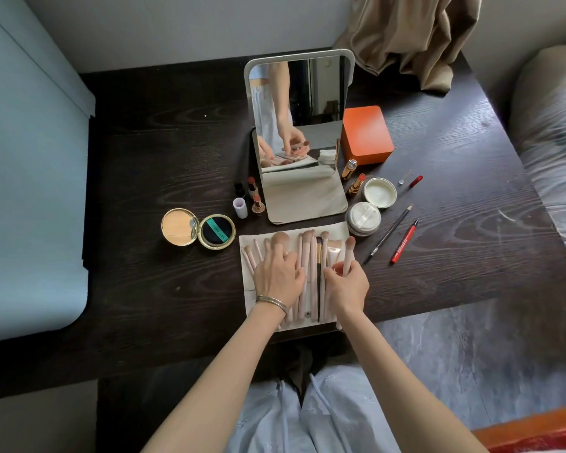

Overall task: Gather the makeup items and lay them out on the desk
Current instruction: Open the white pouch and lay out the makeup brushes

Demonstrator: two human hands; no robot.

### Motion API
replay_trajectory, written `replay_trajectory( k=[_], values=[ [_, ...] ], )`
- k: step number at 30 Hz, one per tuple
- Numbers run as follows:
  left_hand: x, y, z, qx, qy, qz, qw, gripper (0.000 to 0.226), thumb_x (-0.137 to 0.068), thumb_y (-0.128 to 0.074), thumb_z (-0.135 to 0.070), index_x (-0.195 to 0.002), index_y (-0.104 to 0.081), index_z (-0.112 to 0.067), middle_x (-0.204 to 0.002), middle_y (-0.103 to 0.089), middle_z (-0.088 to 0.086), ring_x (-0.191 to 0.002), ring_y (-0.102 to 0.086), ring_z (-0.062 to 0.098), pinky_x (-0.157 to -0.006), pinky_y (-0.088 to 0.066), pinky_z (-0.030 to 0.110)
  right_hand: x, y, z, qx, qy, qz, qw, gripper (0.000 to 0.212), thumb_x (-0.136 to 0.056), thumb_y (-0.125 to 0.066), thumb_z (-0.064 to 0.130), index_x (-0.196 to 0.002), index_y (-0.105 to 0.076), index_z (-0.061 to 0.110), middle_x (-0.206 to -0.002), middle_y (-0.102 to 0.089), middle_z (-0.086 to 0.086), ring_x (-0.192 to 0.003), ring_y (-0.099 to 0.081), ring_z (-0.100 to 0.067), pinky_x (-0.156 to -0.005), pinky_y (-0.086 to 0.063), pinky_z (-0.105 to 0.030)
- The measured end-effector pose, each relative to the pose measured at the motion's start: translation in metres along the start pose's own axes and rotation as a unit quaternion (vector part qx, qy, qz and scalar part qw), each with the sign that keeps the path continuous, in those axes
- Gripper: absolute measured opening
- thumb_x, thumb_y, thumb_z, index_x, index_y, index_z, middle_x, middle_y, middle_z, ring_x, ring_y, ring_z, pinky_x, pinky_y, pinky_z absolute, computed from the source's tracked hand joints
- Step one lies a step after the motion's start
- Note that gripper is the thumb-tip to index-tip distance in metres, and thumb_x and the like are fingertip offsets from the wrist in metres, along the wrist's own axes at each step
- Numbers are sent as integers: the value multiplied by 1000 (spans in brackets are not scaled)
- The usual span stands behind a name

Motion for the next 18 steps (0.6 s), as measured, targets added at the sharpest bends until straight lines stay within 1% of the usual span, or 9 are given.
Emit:
replay_trajectory(
  k=[2, 5, 8, 9, 10, 12, 13, 16, 18],
  values=[
    [-1, -1, 0, -7, 11, 2, 1000, 20, -89, -48, -32, -85, -59, -16, -96, -50, 4, -82, -49, 17, -69, -46, 30, 0, 0, -2, 9, -3, 5, 1000, 8, -80, -65, 11, -80, -58, 8, -91, -63, -15, -78, -58, -20, -70, -45, -29],
    [-4, -2, 1, -29, 29, 21, 999, 23, -87, -47, -33, -83, -62, -16, -102, -53, 5, -96, -53, 23, -88, -46, 42, -1, -1, -2, 14, -9, 15, 1000, 8, -80, -64, 11, -82, -59, 6, -91, -63, -13, -80, -59, -21, -70, -47, -29],
    [-5, -3, 0, -47, 40, 37, 997, 22, -85, -48, -30, -81, -65, -15, -103, -55, 6, -98, -52, 23, -94, -43, 46, -1, -2, 0, 17, -5, 30, 999, 7, -81, -64, 10, -84, -61, 6, -86, -63, -8, -77, -59, -17, -61, -44, -21],
    [-5, -3, 0, -44, 43, 35, 997, 21, -84, -49, -28, -81, -65, -15, -102, -56, 6, -96, -52, 22, -94, -43, 44, -1, -3, 1, 19, -1, 34, 999, 6, -81, -64, 10, -84, -61, 6, -84, -62, -6, -75, -58, -15, -58, -41, -18],
    [-4, -4, 0, -38, 43, 32, 998, 19, -84, -49, -27, -82, -65, -15, -101, -56, 5, -92, -51, 20, -89, -44, 39, -1, -4, 2, 22, 3, 36, 999, 5, -81, -64, 10, -84, -61, 6, -83, -62, -5, -73, -57, -13, -57, -40, -17],
    [-3, -4, 1, -17, 35, 25, 999, 16, -85, -50, -25, -82, -62, -16, -98, -55, 4, -82, -47, 15, -73, -42, 28, 0, -4, 4, 24, 6, 38, 999, 4, -82, -63, 10, -83, -60, 7, -81, -61, -3, -70, -55, -10, -56, -39, -16],
    [-2, -4, 1, -5, 28, 22, 999, 14, -85, -51, -25, -85, -61, -16, -98, -54, 4, -80, -47, 15, -70, -42, 27, 0, -5, 4, 25, 5, 37, 999, 4, -82, -63, 10, -83, -60, 7, -80, -60, -2, -69, -55, -9, -56, -39, -16],
    [-2, -5, 2, 26, 1, 9, 1000, 15, -87, -51, -23, -99, -58, -15, -101, -54, 4, -85, -52, 17, -71, -47, 28, 0, -5, 4, 24, 4, 39, 999, 4, -82, -63, 10, -83, -60, 7, -78, -59, -1, -67, -53, -6, -54, -37, -15],
    [0, -4, 2, 31, -11, -4, 999, 17, -88, -51, -26, -98, -58, -16, -100, -54, 4, -86, -53, 17, -72, -46, 29, -1, -4, 4, 24, 3, 40, 999, 5, -82, -64, 10, -82, -60, 7, -77, -59, 0, -66, -53, -5, -54, -36, -14]
  ],
)
Point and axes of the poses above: each hand's wrist, its own x-axis away from the middle knuckle, its own y-axis out of the back of the hand, z = x × y, the point moved 5 cm from there along -x, towards the middle knuckle
